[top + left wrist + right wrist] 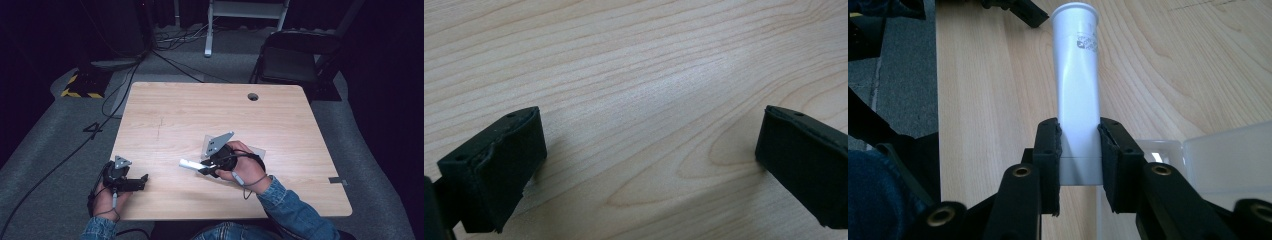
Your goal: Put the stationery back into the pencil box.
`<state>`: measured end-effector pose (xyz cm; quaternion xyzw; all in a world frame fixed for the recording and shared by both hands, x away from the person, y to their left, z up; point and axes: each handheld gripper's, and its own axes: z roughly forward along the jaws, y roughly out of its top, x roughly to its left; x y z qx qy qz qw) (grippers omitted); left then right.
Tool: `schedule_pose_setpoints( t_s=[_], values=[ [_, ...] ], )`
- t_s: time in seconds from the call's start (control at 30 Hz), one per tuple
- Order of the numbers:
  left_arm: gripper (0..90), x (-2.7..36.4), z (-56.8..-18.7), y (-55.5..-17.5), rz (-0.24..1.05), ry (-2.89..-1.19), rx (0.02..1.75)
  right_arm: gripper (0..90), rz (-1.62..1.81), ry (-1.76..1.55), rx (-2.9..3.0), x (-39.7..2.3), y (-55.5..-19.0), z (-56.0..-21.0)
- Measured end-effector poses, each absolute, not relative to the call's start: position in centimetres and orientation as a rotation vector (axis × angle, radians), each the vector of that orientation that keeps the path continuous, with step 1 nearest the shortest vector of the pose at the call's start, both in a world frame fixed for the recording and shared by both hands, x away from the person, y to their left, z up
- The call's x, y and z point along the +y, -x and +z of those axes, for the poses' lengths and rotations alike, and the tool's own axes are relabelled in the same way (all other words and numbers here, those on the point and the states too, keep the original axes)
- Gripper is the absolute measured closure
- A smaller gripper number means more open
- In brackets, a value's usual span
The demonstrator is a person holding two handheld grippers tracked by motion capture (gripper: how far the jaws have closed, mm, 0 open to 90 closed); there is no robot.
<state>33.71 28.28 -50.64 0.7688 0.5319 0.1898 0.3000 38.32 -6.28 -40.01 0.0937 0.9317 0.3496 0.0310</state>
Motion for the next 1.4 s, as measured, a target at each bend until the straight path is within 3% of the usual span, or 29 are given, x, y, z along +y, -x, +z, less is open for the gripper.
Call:
schedule_pose_setpoints(
  t_s=[0.67, 1.4],
  values=[
    [0.2, 28.3, -50.6, -33.7, 0.504, -2.04, 1.412, 71.6, 1.059, -0.354, 2.828, -11.7, -39.0, -38.4],
    [0.1, 28.3, -50.6, -33.7, 0.504, -2.041, 1.41, 71.6, 0.82, -0.392, 2.953, -13.3, -40.5, -41.8]
  ],
)
